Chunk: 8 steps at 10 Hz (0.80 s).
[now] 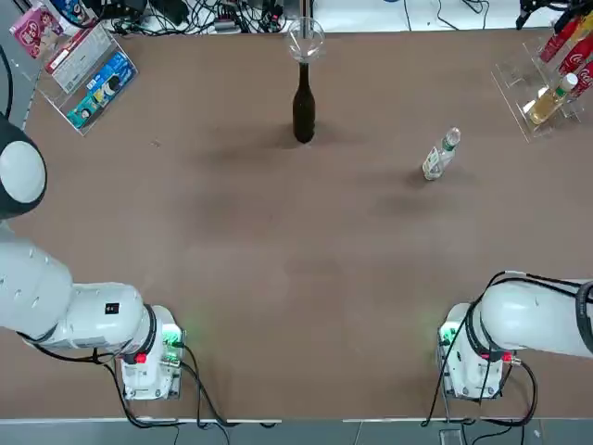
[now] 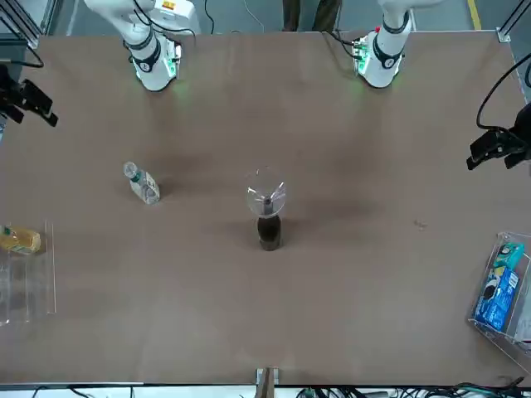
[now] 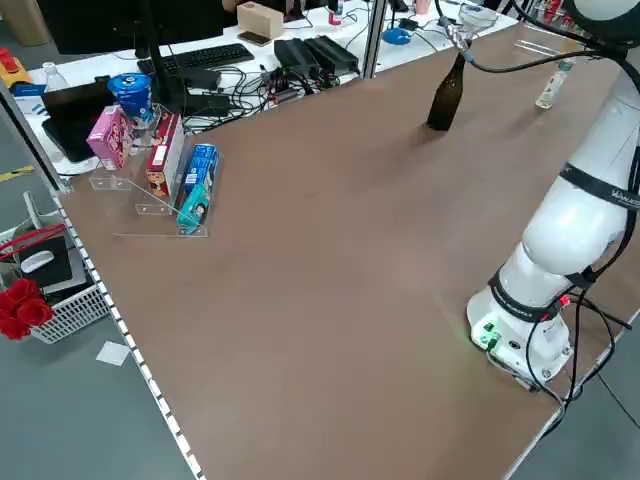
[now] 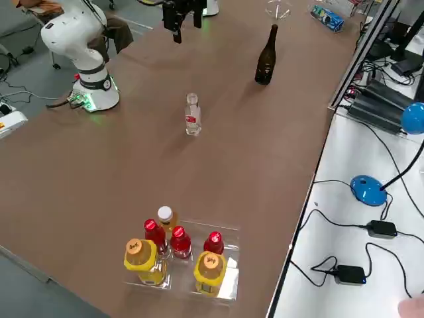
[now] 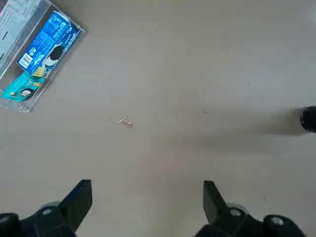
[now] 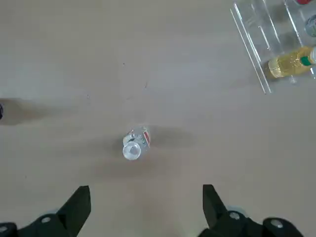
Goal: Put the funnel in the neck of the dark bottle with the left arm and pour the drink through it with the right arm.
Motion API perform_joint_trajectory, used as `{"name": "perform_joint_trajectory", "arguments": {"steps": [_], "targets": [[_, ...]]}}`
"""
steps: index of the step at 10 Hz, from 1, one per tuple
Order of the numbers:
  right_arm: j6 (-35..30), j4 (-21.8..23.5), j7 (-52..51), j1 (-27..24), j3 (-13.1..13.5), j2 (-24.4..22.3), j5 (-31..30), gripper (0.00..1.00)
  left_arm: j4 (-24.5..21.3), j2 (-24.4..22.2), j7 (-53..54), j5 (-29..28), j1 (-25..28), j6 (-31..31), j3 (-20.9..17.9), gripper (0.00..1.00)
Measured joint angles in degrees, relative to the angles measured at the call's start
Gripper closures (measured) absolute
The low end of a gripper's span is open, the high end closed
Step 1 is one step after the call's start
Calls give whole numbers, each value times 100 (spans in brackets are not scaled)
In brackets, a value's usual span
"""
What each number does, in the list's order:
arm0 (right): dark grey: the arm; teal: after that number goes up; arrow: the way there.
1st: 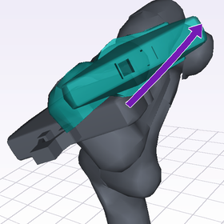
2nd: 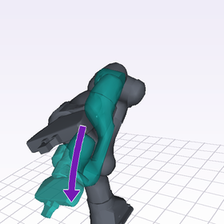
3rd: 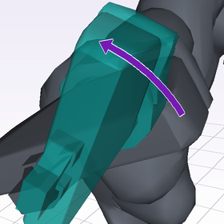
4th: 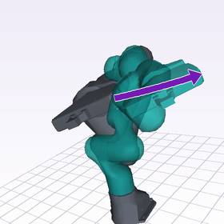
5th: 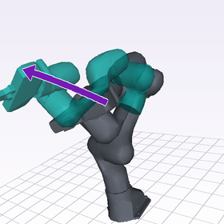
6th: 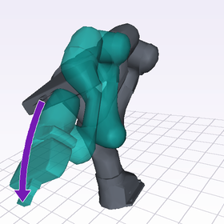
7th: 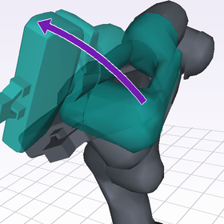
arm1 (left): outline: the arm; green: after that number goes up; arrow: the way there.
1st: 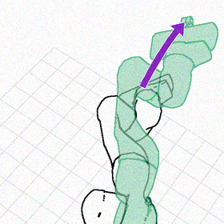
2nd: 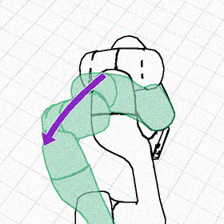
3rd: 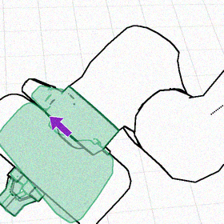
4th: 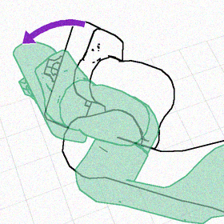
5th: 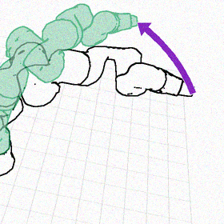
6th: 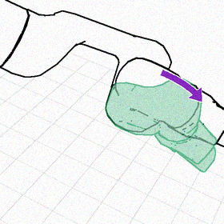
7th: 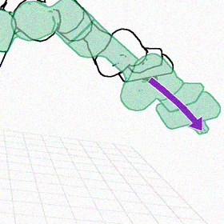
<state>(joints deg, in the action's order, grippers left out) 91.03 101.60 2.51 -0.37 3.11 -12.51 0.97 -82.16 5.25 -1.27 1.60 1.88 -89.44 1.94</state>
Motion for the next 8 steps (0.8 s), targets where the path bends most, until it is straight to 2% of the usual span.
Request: {"name": "perform_joint_trajectory", "arguments": {"steps": [2,8], "targets": [[-68,-7,39,-141,-259,-3,-14,0,8,-21,0,0,2,0,-1,1],[-111,-9,21,-221,-65,-6,-22,0,8,-25,-4,0,-4,0,1,1]]}}
